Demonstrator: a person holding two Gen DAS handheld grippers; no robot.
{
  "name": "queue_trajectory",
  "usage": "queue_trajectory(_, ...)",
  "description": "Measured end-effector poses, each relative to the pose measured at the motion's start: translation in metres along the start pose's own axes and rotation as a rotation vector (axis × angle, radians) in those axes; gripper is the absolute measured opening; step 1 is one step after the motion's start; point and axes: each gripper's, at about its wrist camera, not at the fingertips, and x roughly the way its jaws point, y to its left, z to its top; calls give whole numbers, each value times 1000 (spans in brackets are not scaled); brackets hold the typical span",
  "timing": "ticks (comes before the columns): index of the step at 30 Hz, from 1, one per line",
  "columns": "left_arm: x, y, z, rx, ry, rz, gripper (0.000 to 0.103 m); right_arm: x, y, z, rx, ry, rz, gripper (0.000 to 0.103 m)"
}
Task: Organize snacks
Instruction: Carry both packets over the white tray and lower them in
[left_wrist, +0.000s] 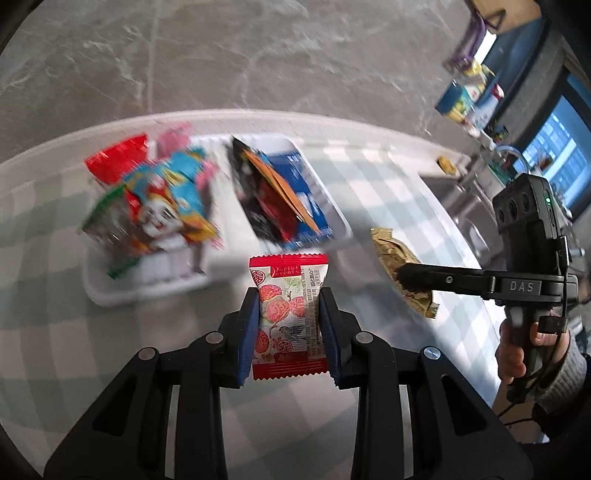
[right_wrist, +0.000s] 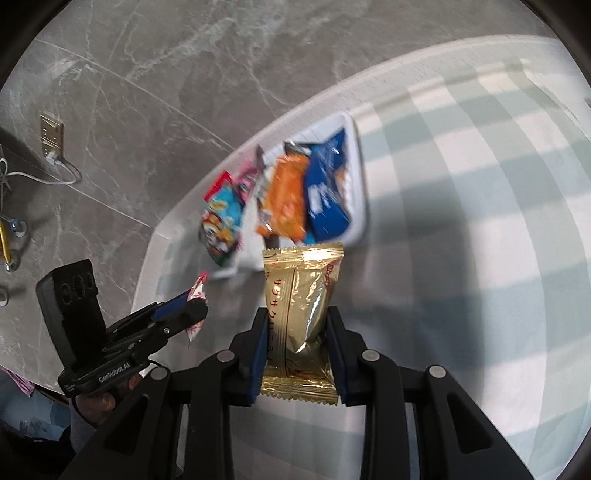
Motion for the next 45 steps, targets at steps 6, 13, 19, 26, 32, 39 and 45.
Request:
queue_trajectory(6,-16,28,26,-34,-39,12,29,4,22,33,-45,-22,25,32)
queue_trajectory(13,-23,50,57,-47,-71,19,29,14,44,63,-88,-34,36,32)
queue_trajectory(19,-15,62,81,-48,-82,41,29,28,56,83,-115,-33,38,32)
queue_trajectory(26,-6,76,96,-61,-83,56,29,45,58,99,-114,-28,41,32)
queue_trajectory(32,0,82,102,-64,-83,64,29,56,60,106,-121,-17,40,32)
queue_trajectory(39,9,93,108,-71,-79,79,29,70,59,114,-123,-2,33,32)
queue_trajectory(45,17,102,112,-76,-68,94,29,82,56,117,-116,13,23,32)
